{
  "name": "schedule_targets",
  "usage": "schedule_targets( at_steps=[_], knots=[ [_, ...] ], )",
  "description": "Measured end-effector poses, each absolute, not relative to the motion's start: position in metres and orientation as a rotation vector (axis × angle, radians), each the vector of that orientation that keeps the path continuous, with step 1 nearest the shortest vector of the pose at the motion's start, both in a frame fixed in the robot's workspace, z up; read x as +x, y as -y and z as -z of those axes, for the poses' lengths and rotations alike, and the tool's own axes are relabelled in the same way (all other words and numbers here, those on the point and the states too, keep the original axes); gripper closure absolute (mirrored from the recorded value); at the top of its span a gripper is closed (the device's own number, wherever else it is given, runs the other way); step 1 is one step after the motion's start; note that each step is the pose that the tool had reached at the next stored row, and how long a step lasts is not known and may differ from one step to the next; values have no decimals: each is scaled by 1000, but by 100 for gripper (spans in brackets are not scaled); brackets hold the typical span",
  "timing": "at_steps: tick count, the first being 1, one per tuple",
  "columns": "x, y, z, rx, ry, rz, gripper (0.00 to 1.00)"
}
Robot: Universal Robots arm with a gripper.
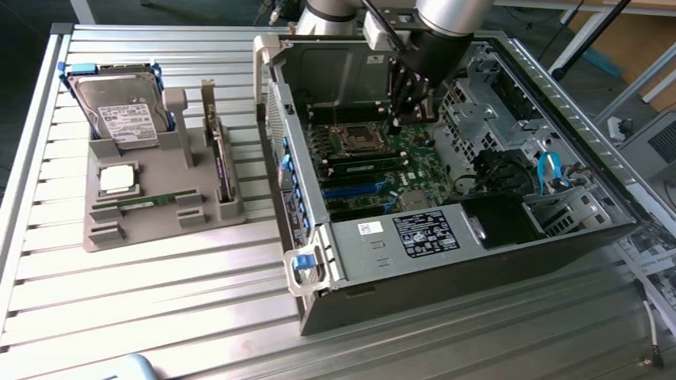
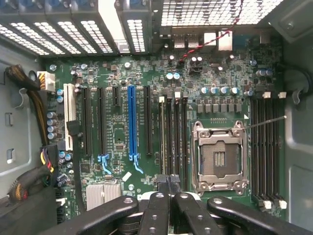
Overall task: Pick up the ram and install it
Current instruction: 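Press down the ram until it locks into place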
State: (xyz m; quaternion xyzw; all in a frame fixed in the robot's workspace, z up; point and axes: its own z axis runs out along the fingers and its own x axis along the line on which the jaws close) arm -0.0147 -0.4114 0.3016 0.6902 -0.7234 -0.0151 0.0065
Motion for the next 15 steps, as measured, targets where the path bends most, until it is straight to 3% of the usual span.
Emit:
schedule_targets(
  at_steps=[15],
  knots=[
    [-15,411,-302,1943,2455,49,89]
  ],
)
